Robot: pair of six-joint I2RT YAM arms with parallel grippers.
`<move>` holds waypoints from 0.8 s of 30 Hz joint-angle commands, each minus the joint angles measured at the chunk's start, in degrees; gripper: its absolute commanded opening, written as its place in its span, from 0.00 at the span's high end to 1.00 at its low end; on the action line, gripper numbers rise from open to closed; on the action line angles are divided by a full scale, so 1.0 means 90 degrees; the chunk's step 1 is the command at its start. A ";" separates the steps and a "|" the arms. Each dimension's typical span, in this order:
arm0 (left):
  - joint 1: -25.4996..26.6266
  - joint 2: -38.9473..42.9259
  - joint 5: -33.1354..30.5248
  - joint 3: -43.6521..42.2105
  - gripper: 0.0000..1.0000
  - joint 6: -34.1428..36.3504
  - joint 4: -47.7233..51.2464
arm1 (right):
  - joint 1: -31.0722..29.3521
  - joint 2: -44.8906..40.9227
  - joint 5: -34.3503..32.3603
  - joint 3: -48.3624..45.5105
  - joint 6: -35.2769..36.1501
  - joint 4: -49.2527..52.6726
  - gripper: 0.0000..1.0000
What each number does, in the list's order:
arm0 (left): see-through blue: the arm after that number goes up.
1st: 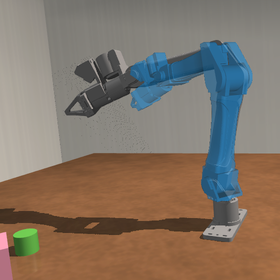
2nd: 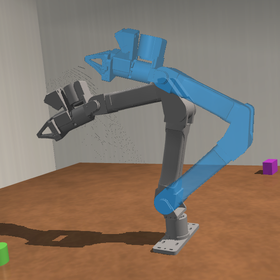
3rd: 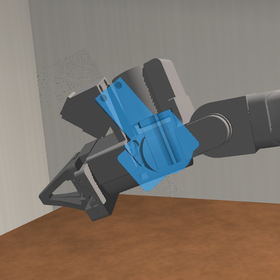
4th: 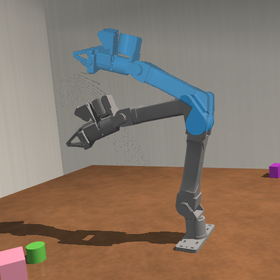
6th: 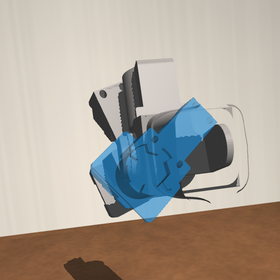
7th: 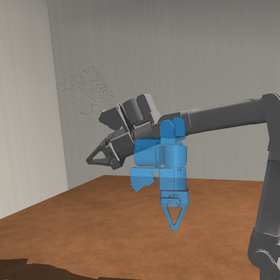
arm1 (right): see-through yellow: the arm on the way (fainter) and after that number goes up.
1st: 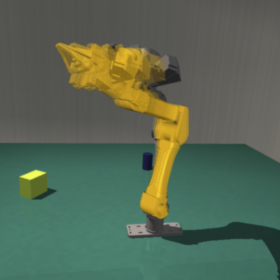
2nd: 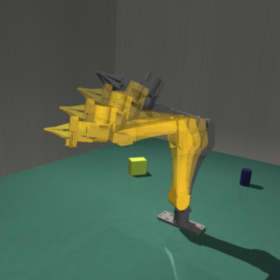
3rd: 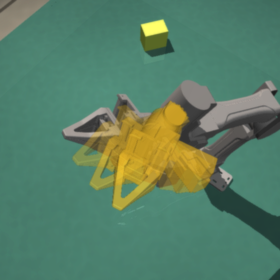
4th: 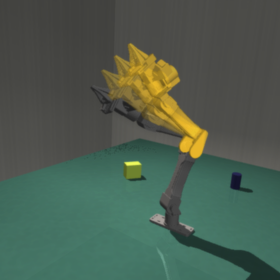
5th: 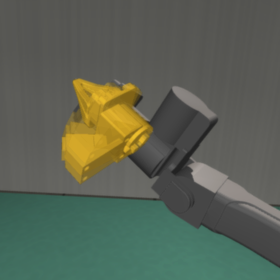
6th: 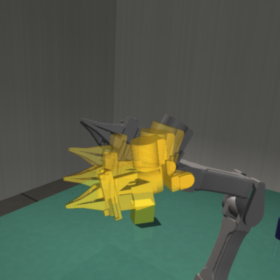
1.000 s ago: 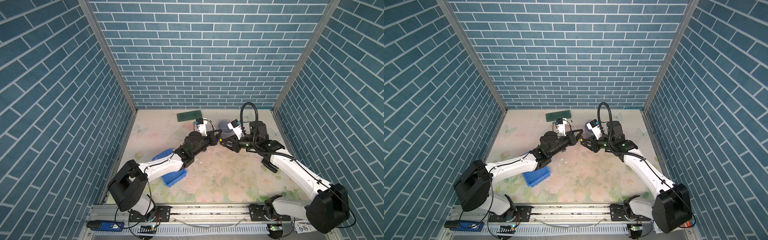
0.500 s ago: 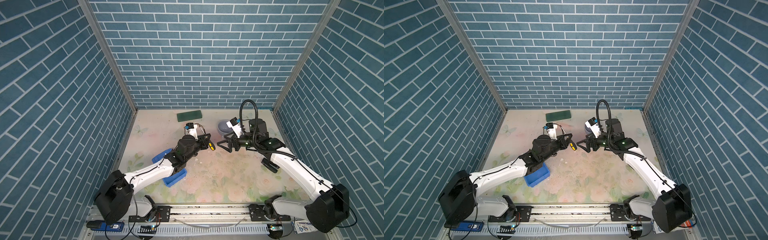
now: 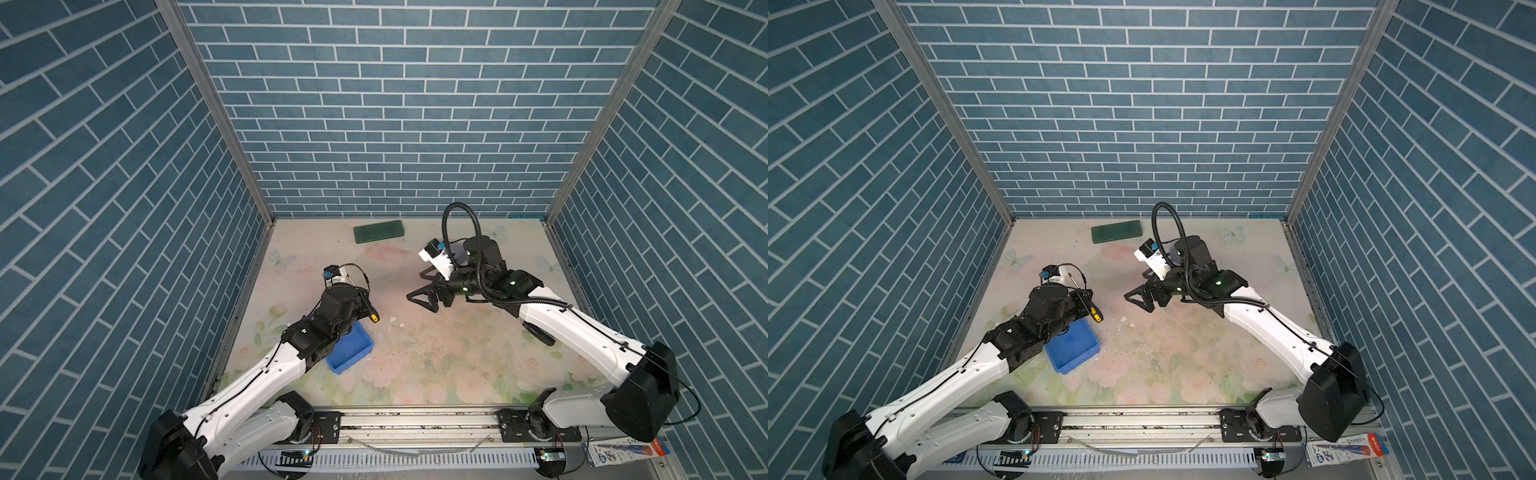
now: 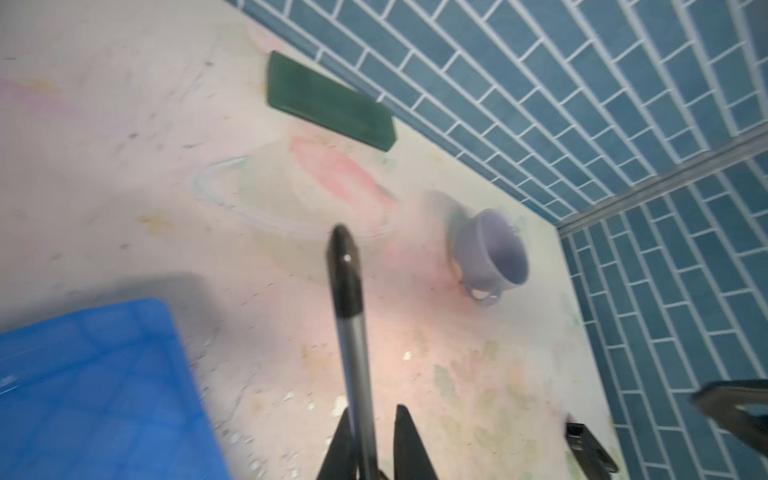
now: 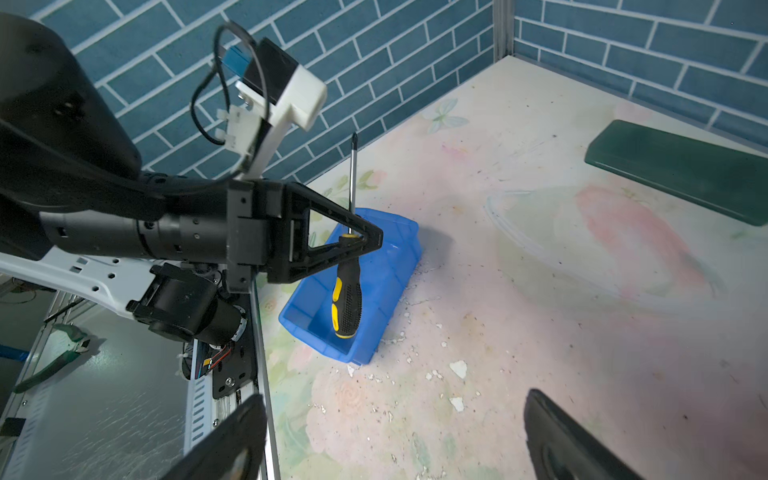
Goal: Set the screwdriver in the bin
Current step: 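Carry the screwdriver with the left gripper over the blue bin while the right gripper withdraws, then lower the screwdriver into the blue bin and open the left gripper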
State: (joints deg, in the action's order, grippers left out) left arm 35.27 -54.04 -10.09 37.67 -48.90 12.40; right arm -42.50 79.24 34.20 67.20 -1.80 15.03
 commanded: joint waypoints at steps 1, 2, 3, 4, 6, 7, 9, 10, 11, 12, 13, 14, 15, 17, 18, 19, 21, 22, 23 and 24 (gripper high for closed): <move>-0.0359 0.0224 -0.0024 -0.0166 0.93 -0.0183 0.1248 | -0.0333 0.0257 -0.0196 0.0525 0.0421 -0.0201 0.05; -0.0484 0.0260 0.0034 -0.0202 0.94 -0.0211 0.1404 | -0.0442 0.0351 -0.0192 0.0594 0.0466 -0.0186 0.05; -0.0586 0.0296 0.0065 -0.0229 0.94 -0.0221 0.1559 | -0.0539 0.0430 -0.0187 0.0647 0.0505 -0.0176 0.05; -0.0656 0.0301 0.0057 -0.0259 0.94 -0.0220 0.1655 | -0.0619 0.0492 -0.0177 0.0690 0.0539 -0.0153 0.05; -0.0802 0.0297 0.0100 -0.0350 0.94 -0.0214 0.1799 | -0.0774 0.0591 -0.0192 0.0734 0.0644 -0.0128 0.05; -0.0874 0.0269 0.0167 -0.0397 0.94 -0.0214 0.1841 | -0.0828 0.0632 -0.0203 0.0752 0.0685 -0.0100 0.05; -0.1037 0.0156 0.0352 -0.0459 0.94 -0.0207 0.1928 | -0.0935 0.0676 -0.0230 0.0769 0.0817 -0.0004 0.05; -0.1078 0.0097 0.0396 -0.0484 0.94 -0.0210 0.1957 | -0.0973 0.0686 -0.0251 0.0775 0.0866 0.0034 0.05; -0.1119 0.0029 0.0422 -0.0503 0.94 -0.0200 0.1975 | -0.1010 0.0687 -0.0269 0.0766 0.0909 0.0068 0.05; -0.1150 -0.0067 0.0444 -0.0522 0.94 -0.0187 0.1978 | -0.1042 0.0683 -0.0285 0.0759 0.0952 0.0096 0.05; -0.1174 -0.0143 0.0451 -0.0542 0.94 -0.0175 0.1972 | -0.1071 0.0686 -0.0295 0.0742 0.0989 0.0124 0.05; -0.1226 -0.0229 0.0473 -0.0576 0.94 -0.0176 0.1938 | -0.1096 0.0686 -0.0316 0.0740 0.1021 0.0163 0.05; -0.1289 -0.0344 0.0530 -0.0600 0.94 -0.0156 0.1909 | -0.1121 0.0687 -0.0325 0.0737 0.1055 0.0195 0.05; -0.1418 -0.0562 0.0682 -0.0621 0.94 -0.0100 0.1797 | -0.1160 0.0697 -0.0343 0.0736 0.1097 0.0244 0.05; -0.1487 -0.0685 0.0759 -0.0638 0.94 -0.0067 0.1725 | -0.1165 0.0692 -0.0342 0.0736 0.1099 0.0256 0.05; -0.1531 -0.0786 0.0809 -0.0632 0.94 -0.0047 0.1677 | -0.1167 0.0702 -0.0346 0.0726 0.1099 0.0262 0.05; -0.1597 -0.1019 0.0875 -0.0624 0.94 0.0021 0.1566 | -0.1174 0.0715 -0.0354 0.0727 0.1123 0.0281 0.05; -0.1609 -0.1124 0.0884 -0.0623 0.94 0.0048 0.1522 | -0.1176 0.0719 -0.0368 0.0730 0.1133 0.0290 0.05; -0.1618 -0.1238 0.0891 -0.0615 0.94 0.0083 0.1475 | -0.1172 0.0723 -0.0373 0.0745 0.1138 0.0298 0.05; -0.1631 -0.1350 0.0897 -0.0604 0.94 0.0115 0.1426 | -0.1176 0.0734 -0.0382 0.0750 0.1148 0.0317 0.05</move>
State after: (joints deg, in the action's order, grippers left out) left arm 21.23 -64.38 -3.05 32.64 -49.50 26.92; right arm -52.75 85.41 31.51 70.78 5.26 16.40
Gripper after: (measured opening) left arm 0.167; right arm 0.953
